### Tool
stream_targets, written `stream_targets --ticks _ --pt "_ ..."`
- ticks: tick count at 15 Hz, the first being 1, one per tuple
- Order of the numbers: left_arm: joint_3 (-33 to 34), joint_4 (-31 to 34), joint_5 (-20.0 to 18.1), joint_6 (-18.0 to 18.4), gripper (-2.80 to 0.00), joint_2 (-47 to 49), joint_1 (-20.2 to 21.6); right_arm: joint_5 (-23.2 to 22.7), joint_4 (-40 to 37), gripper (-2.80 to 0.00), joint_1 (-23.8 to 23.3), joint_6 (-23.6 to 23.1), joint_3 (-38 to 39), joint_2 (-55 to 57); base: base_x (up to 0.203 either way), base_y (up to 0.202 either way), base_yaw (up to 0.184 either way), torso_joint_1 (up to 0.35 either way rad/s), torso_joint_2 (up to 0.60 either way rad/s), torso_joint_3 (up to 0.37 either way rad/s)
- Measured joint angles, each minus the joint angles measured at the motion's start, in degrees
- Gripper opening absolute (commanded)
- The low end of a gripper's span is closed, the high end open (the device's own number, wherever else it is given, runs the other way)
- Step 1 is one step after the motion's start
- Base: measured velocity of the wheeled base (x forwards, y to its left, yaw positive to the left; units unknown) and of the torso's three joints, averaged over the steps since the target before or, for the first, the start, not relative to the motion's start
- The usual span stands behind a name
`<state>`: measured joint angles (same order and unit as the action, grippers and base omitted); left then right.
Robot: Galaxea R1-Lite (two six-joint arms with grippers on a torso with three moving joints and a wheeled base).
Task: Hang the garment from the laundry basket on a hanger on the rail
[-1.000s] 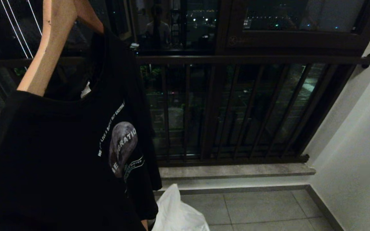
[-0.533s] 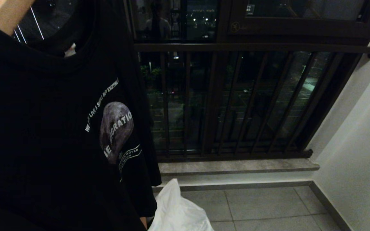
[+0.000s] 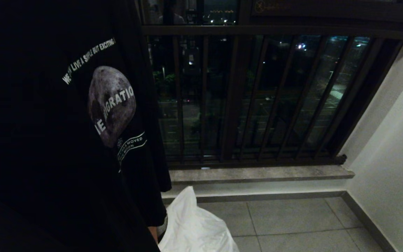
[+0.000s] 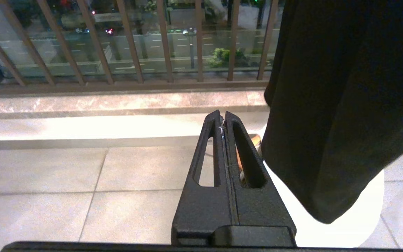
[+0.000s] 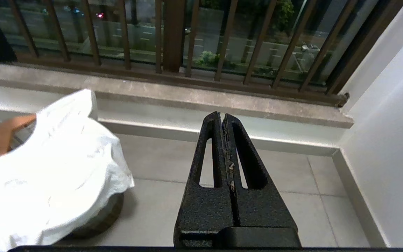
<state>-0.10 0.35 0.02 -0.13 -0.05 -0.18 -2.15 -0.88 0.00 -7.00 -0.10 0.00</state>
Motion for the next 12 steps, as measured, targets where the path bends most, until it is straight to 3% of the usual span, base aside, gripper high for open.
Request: stream_targets --ticks 12 --pt "0.0 0.0 0.0 0.0 -2.80 0.0 0.0 0.0 0.0 -2.80 0.0 0.0 0.0 0.0 0.000 0.000 0.000 -0.110 0.46 0.347"
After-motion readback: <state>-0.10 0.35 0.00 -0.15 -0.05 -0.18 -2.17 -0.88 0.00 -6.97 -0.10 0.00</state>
